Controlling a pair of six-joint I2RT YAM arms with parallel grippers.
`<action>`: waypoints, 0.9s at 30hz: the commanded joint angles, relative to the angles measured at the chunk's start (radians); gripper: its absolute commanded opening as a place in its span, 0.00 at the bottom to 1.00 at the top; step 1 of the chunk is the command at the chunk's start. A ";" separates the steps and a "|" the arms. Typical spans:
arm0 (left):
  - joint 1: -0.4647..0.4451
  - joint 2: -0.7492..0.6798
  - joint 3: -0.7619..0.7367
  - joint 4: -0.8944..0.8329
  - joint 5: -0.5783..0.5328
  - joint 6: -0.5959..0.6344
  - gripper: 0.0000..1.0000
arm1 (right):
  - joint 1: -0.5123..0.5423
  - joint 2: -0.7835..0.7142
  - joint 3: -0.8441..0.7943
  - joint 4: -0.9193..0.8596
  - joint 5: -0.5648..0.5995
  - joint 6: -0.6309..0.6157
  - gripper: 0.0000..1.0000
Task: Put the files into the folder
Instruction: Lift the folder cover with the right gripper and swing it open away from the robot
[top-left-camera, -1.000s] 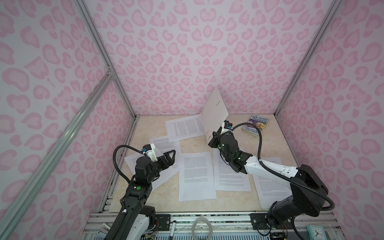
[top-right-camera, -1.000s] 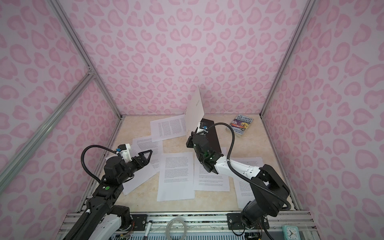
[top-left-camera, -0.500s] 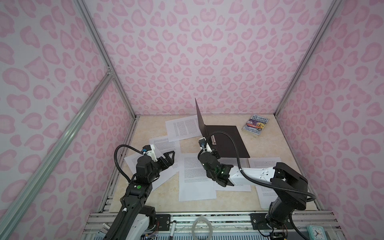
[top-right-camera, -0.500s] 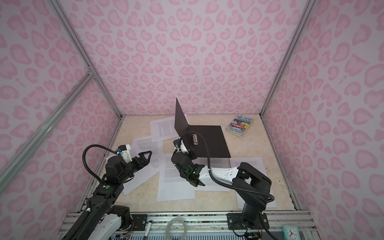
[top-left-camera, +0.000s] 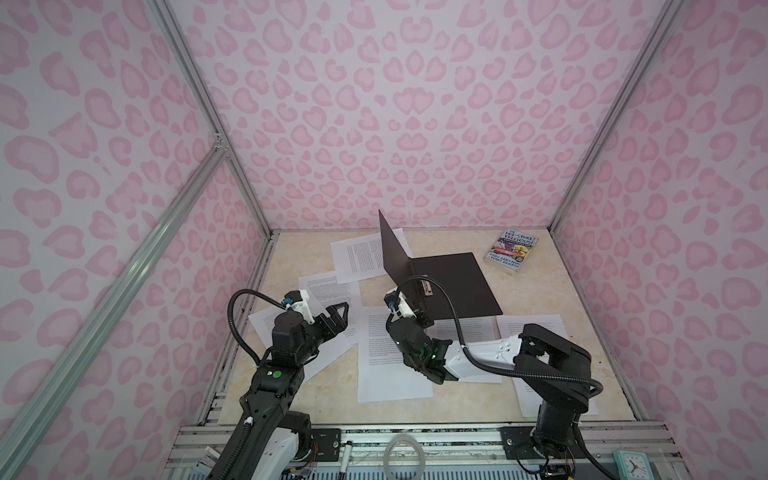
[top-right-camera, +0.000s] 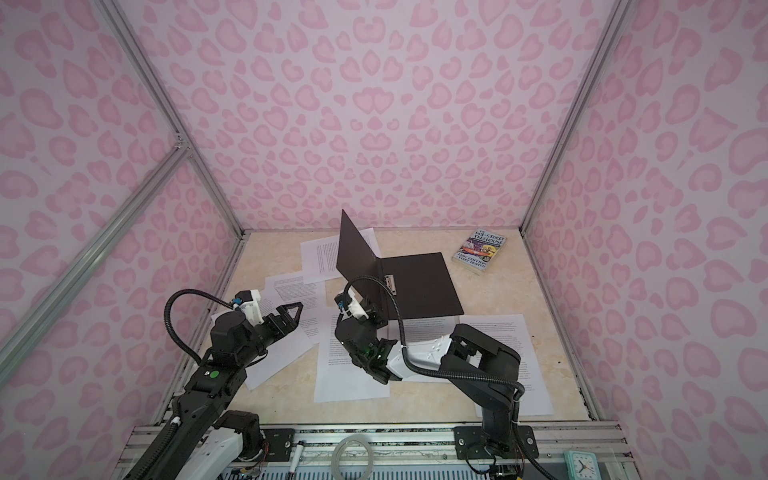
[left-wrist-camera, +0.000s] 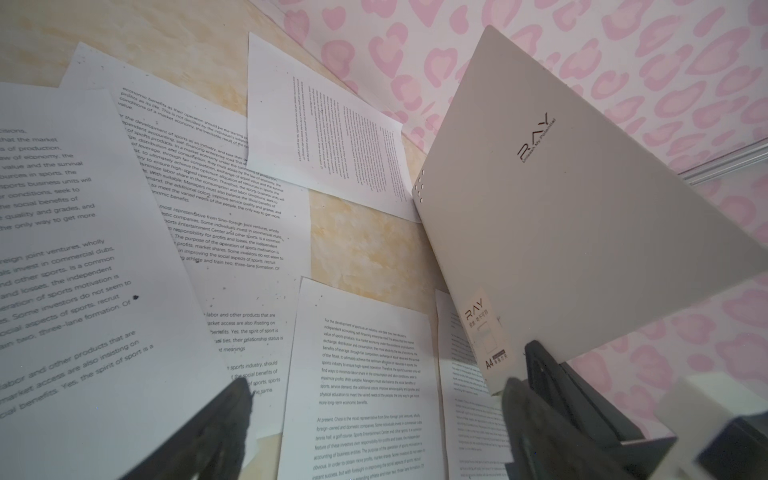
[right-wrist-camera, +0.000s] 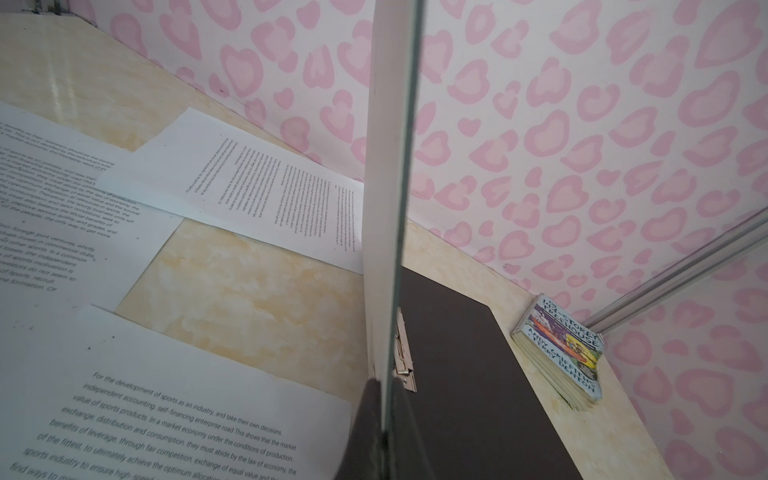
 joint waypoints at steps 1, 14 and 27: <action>0.000 -0.005 0.013 -0.002 -0.009 0.010 0.95 | 0.009 0.021 -0.006 0.060 0.031 -0.006 0.05; 0.000 -0.055 0.027 -0.078 -0.100 0.013 0.96 | 0.063 -0.023 -0.030 -0.086 -0.188 0.118 0.62; -0.001 -0.174 0.017 -0.084 -0.123 0.036 0.99 | -0.016 -0.214 0.030 -0.335 -0.698 0.320 0.81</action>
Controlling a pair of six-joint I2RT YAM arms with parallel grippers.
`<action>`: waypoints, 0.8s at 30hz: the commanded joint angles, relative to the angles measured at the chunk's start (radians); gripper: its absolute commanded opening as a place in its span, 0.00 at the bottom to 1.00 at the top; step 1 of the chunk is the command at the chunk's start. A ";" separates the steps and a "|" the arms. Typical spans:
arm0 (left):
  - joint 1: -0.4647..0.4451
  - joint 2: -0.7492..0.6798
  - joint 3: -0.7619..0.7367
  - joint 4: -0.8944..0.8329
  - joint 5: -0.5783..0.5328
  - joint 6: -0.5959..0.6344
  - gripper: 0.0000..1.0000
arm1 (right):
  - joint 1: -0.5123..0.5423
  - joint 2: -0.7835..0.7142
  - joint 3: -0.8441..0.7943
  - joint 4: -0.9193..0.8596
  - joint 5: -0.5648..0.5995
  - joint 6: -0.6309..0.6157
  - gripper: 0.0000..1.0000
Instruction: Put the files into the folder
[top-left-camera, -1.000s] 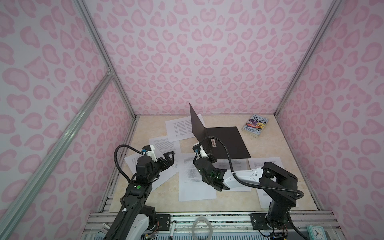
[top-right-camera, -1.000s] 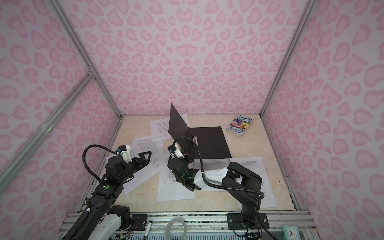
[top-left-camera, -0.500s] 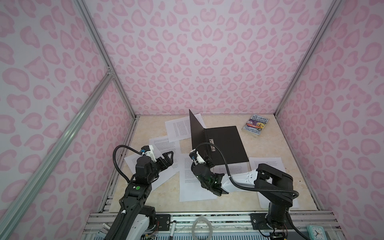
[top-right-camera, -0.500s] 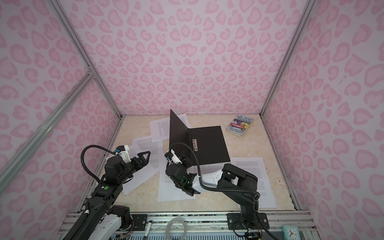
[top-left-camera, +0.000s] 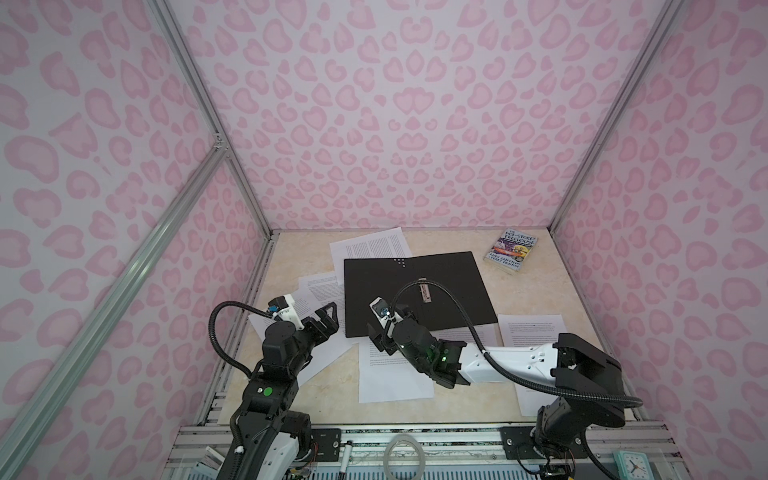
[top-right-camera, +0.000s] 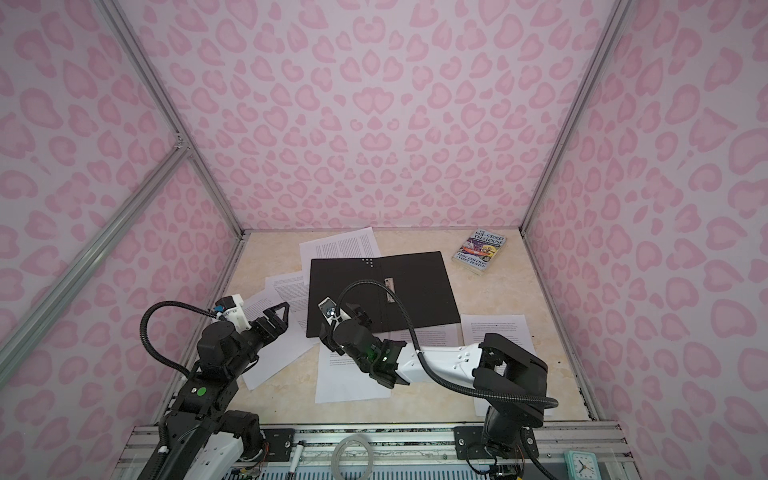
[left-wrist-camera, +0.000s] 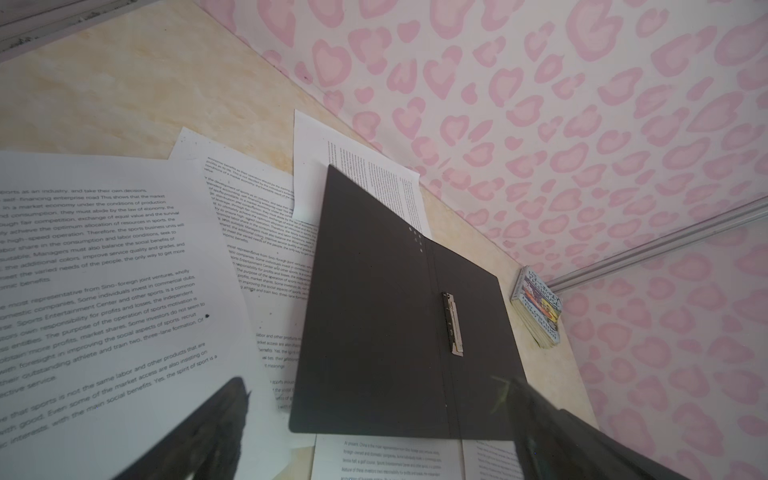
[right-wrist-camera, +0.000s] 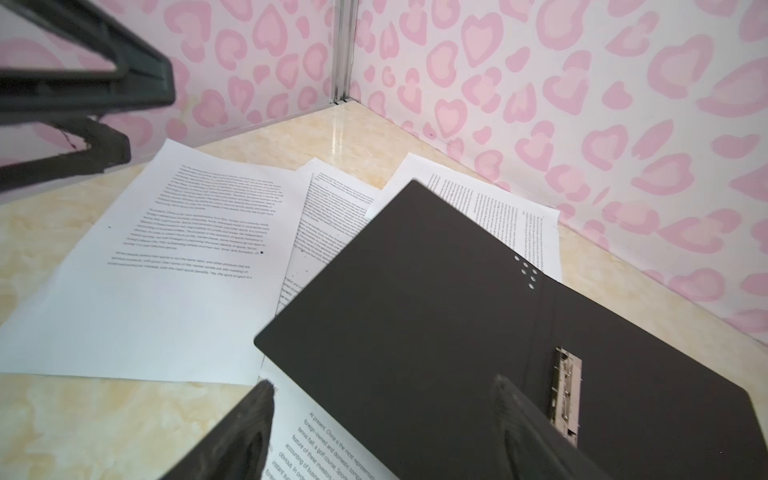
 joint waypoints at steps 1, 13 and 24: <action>0.000 0.014 0.001 0.060 0.073 0.026 0.99 | -0.072 -0.030 0.022 -0.130 -0.132 0.130 0.80; -0.219 0.664 0.152 0.310 0.272 -0.047 0.98 | -0.638 0.006 0.053 -0.307 -0.616 0.416 0.74; -0.241 0.993 0.246 0.436 0.333 -0.016 0.98 | -0.726 0.192 0.105 -0.319 -0.810 0.378 0.56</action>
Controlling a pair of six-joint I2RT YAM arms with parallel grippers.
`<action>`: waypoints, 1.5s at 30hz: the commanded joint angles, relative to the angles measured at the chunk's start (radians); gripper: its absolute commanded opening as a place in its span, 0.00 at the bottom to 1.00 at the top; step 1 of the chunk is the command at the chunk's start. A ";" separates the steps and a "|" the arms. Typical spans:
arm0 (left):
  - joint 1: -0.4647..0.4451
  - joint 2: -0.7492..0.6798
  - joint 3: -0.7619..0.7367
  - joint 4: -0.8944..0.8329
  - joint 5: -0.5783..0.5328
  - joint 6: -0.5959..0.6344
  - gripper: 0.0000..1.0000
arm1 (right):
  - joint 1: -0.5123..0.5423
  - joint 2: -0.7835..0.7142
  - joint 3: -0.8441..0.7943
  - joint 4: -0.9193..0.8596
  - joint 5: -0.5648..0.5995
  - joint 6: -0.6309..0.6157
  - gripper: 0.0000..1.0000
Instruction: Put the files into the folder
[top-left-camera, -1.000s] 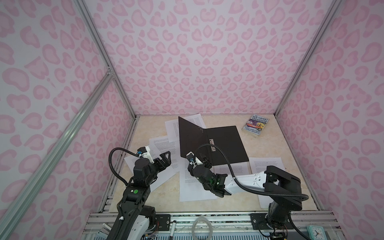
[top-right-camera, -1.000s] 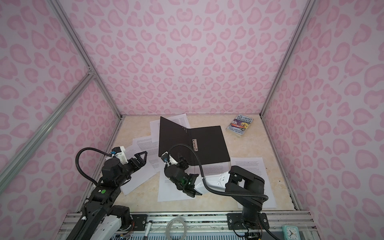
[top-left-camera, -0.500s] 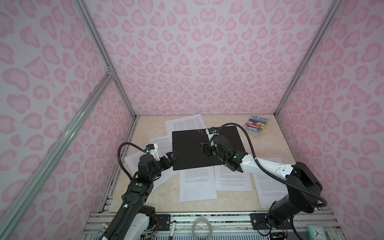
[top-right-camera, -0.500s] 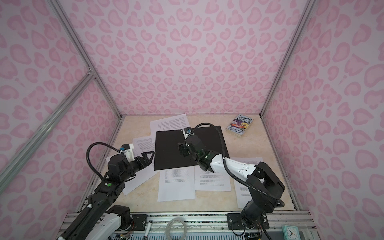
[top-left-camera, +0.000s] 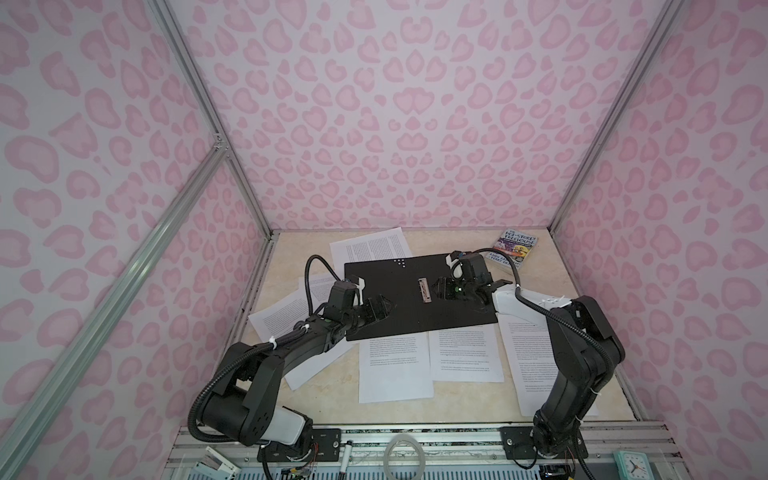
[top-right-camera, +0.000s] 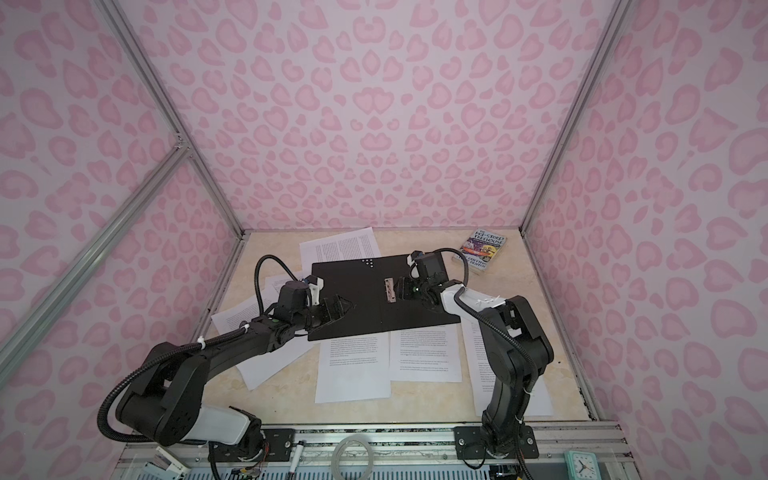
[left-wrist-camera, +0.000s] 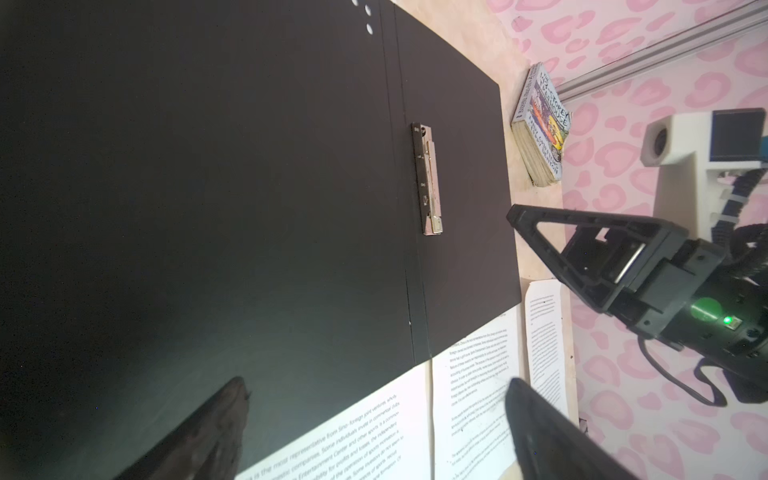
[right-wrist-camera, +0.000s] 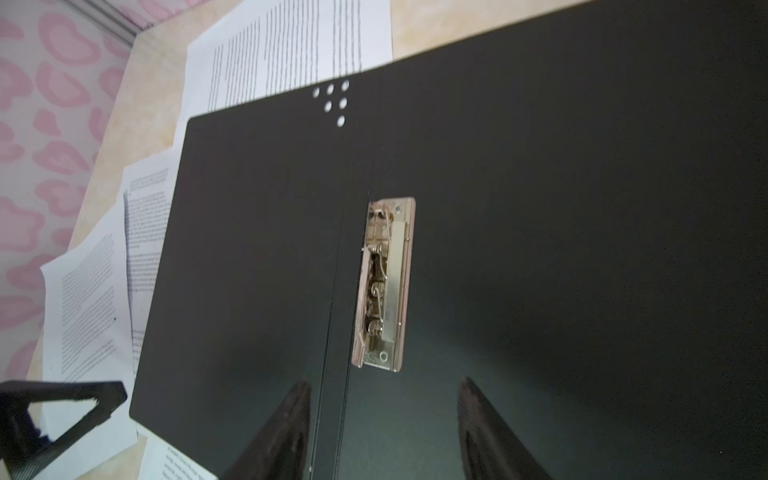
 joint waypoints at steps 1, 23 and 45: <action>0.000 0.038 0.020 0.056 0.021 0.031 0.98 | 0.002 0.027 -0.008 0.030 -0.068 0.001 0.55; 0.001 0.149 0.022 -0.130 -0.111 -0.007 0.98 | 0.017 0.180 0.050 0.097 -0.169 0.046 0.32; 0.002 0.155 0.030 -0.143 -0.132 0.000 0.98 | 0.011 0.206 0.050 0.089 -0.168 0.070 0.10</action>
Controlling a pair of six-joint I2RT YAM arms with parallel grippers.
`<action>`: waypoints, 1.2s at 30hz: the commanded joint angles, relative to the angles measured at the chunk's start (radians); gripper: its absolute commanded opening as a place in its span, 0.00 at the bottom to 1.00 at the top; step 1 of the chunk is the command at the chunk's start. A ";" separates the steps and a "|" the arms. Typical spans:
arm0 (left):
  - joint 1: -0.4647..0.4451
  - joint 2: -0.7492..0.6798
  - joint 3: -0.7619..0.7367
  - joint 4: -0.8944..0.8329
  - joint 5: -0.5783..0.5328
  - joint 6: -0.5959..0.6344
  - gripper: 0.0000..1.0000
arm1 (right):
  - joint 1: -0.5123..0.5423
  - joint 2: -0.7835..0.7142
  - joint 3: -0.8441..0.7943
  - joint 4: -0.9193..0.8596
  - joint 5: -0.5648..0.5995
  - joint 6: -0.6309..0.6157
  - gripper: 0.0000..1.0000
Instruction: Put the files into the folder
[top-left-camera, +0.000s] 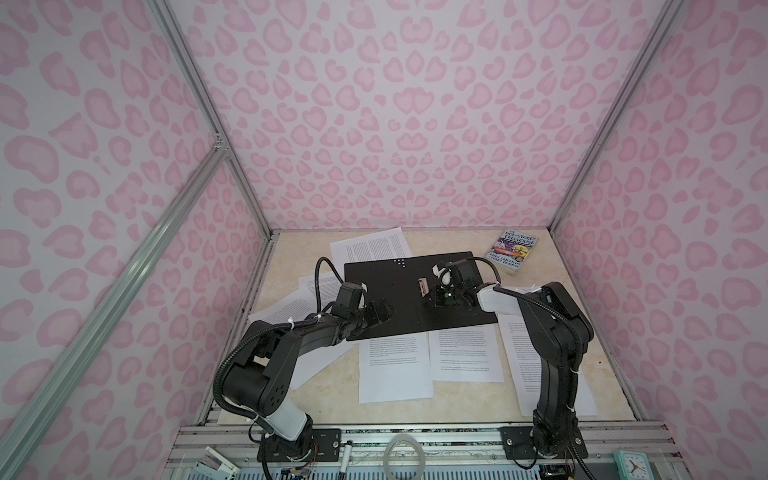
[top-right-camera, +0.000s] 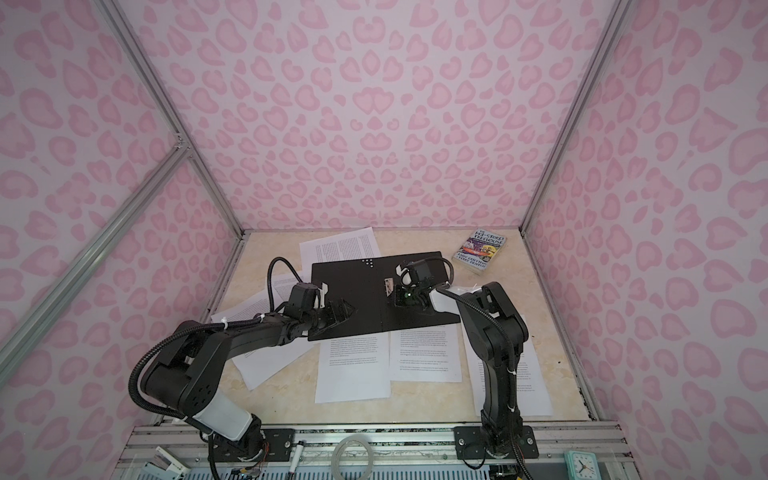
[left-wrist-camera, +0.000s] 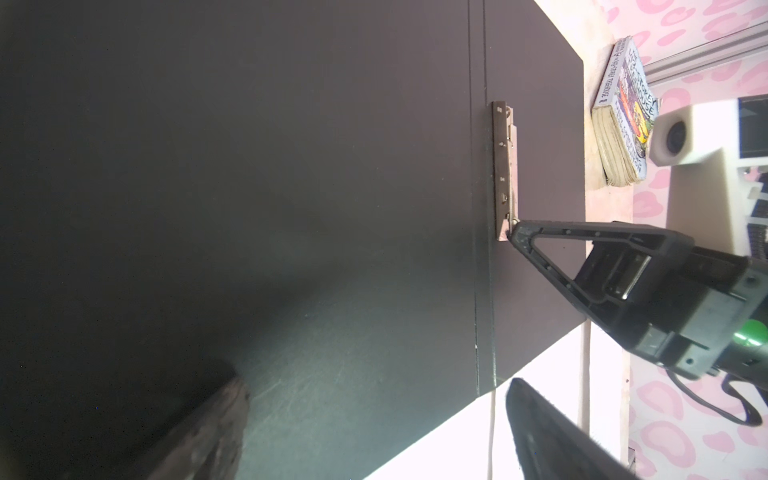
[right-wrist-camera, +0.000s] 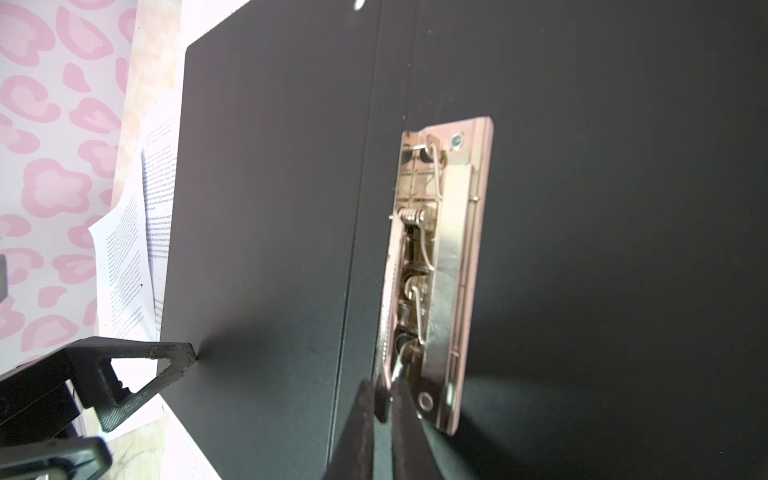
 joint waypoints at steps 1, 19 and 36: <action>0.003 0.011 -0.002 -0.133 -0.065 -0.001 0.98 | -0.003 0.014 -0.006 0.002 -0.002 0.009 0.08; 0.003 0.013 0.015 -0.178 -0.120 0.015 0.99 | -0.031 0.009 -0.071 -0.110 0.218 0.002 0.00; 0.003 0.032 0.022 -0.181 -0.129 0.010 1.00 | 0.005 -0.322 -0.256 0.121 0.240 -0.045 0.54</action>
